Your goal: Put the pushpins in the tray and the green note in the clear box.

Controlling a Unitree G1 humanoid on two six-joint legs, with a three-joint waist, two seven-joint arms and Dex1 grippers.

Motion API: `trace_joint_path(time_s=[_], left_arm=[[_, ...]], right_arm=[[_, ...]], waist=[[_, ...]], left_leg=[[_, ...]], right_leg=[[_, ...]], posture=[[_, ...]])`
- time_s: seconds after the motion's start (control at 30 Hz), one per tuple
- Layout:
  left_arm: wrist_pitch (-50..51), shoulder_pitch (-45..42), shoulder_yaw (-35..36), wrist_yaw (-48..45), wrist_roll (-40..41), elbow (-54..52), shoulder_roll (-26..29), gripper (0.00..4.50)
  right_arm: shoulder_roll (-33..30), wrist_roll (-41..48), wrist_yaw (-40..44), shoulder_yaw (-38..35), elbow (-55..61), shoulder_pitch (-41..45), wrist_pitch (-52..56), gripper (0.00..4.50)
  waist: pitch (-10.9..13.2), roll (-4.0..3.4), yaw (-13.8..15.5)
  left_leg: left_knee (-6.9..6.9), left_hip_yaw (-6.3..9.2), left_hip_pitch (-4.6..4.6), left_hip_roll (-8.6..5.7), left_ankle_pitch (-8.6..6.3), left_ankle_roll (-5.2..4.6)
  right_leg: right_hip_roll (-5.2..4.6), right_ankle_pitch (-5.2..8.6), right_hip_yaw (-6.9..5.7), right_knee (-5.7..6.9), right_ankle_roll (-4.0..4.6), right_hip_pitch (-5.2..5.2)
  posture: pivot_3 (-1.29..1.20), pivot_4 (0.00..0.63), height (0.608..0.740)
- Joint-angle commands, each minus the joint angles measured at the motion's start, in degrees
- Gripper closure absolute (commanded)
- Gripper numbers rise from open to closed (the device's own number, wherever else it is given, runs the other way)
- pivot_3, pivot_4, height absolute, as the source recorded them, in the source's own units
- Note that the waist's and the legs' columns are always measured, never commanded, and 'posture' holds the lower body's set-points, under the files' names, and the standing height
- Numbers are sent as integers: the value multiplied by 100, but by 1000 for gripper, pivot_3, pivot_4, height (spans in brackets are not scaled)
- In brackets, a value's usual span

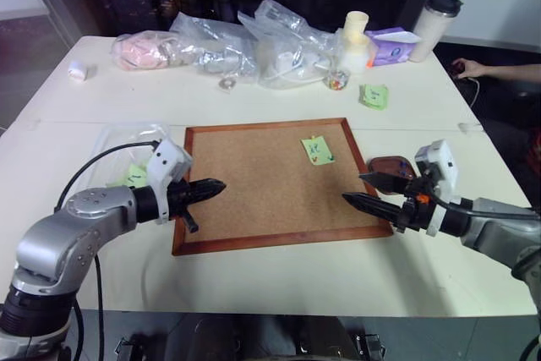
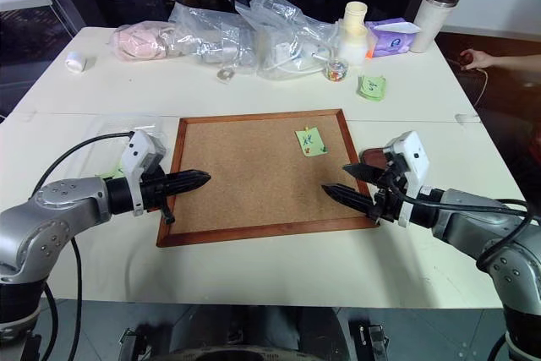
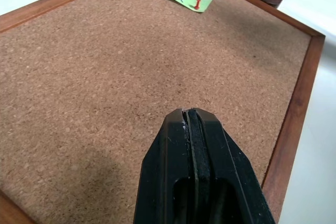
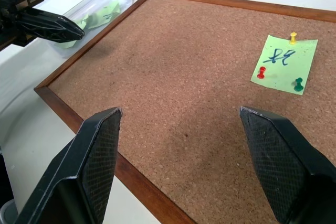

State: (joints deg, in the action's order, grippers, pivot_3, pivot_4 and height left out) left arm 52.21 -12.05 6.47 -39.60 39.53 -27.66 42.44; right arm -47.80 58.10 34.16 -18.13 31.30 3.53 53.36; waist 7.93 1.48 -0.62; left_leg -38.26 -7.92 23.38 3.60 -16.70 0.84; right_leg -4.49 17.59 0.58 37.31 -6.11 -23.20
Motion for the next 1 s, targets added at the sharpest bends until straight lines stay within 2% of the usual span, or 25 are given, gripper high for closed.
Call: trace_joint_path(time_s=[0.03,0.67,0.9,1.0], left_arm=[[-70,-100,154,-9,100,-136,9,4450],[-94,-351,-30,-156,76,23,62,4450],[-116,-861,-219,-366,32,171,115,4450],[-296,-1227,-622,-584,-219,408,84,4450]], right_arm=[[-11,2,-2,-29,138,81,-65,812],[85,-2,-232,-73,217,41,-77,812],[67,-52,-317,-63,119,242,-55,812],[127,-187,-402,32,38,385,-128,812]], waist=[[0,0,0],[0,0,-1],[0,0,1],[0,0,4]], left_leg=[[0,0,0,0,0,0],[0,1,0,0,0,0],[0,1,0,-1,0,0],[-1,2,1,-3,0,0]], right_leg=[[0,0,0,0,0,0],[0,0,-2,0,0,0],[1,0,-3,0,0,0],[1,0,-4,0,0,1]], posture=[[0,150,737],[0,150,737],[0,150,737],[0,150,737]])
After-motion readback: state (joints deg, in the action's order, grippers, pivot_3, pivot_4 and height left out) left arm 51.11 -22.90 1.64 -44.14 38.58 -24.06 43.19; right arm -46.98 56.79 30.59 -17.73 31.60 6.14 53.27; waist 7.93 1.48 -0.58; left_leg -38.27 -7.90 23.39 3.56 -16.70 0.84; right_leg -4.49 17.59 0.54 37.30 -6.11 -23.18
